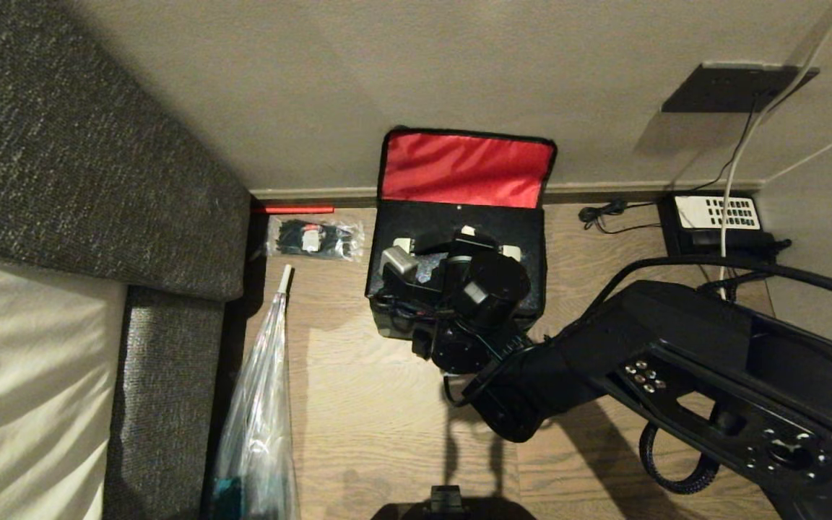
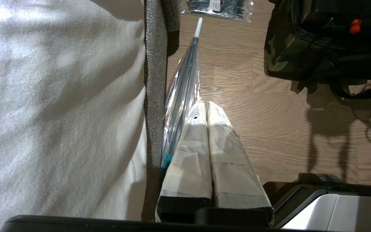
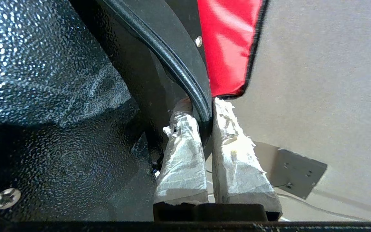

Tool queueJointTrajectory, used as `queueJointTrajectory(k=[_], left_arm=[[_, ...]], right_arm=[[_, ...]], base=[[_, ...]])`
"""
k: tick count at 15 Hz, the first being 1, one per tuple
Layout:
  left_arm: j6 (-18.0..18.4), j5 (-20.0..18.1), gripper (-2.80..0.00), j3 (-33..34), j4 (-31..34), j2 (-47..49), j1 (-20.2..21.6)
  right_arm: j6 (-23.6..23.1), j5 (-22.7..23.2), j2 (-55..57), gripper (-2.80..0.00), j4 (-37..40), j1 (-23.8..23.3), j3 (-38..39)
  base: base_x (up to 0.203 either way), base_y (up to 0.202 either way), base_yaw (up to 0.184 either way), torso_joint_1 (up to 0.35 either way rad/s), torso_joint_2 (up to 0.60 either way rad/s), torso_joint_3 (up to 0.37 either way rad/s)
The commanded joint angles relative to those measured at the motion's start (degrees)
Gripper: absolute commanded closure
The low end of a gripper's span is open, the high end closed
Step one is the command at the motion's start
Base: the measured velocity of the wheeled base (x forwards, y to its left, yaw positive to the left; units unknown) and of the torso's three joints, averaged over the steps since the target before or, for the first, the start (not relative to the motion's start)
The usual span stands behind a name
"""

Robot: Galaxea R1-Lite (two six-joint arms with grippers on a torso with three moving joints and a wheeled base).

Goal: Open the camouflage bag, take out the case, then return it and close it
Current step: Lift the black box

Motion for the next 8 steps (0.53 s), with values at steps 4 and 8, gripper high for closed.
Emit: queueJointTrajectory(k=[4, 8], left_arm=[[0.0, 0.0, 0.00, 0.2, 0.0, -0.1, 0.0], [0.0, 0.0, 0.00, 0.1, 0.0, -0.1, 0.0]], right_arm=[[-0.6, -0.5, -3.9, 0.00, 0.8, 0.9, 0.9], [-0.6, -0.7, -5.5, 0.00, 1.5, 1.5, 1.1]], base=[[0.000, 0.000, 0.000, 0.000, 0.00, 0.000], [0.000, 0.000, 0.000, 0.000, 0.00, 0.000]])
